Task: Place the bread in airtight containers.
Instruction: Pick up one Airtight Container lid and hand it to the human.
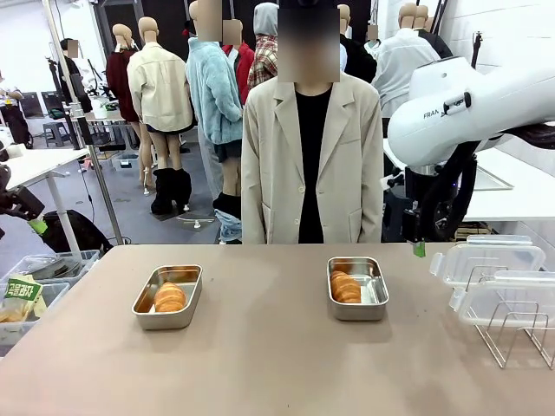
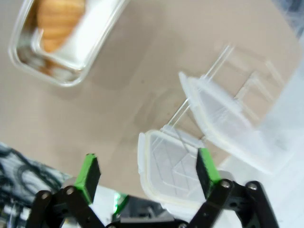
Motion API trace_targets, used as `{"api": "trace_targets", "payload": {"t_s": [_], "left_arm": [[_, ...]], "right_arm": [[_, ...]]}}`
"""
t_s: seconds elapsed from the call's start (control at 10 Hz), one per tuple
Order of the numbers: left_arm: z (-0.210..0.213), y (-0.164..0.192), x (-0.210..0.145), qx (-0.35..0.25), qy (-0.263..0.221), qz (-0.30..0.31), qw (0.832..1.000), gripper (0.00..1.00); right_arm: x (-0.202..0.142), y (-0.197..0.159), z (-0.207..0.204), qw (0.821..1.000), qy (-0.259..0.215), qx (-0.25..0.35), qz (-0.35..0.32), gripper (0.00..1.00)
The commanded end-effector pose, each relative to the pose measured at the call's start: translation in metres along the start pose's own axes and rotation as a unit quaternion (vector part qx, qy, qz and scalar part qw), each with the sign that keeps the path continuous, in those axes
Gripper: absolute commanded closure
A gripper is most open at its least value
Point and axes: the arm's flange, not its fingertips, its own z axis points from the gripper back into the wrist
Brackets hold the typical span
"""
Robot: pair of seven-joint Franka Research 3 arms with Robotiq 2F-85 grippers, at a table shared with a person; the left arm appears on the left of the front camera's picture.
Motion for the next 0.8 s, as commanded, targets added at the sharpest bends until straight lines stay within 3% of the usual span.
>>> {"api": "trace_targets", "payload": {"t_s": [0.0, 0.4, 0.7], "left_arm": [[0.001, 0.001, -0.001, 0.000, -0.004, 0.002, 1.000, 0.00], [0.001, 0.001, -0.001, 0.000, -0.004, 0.002, 1.000, 0.00], [0.001, 0.001, -0.001, 0.000, -0.004, 0.002, 1.000, 0.00]], "right_arm": [[-0.023, -0.011, 0.016, 0.994, 0.019, 0.027, 0.102, 0.00], [-0.086, -0.016, 0.012, 0.985, 0.025, 0.015, 0.170, 0.00], [-0.099, -0.018, -0.008, 0.982, 0.030, 0.011, 0.184, 0.00]]}}
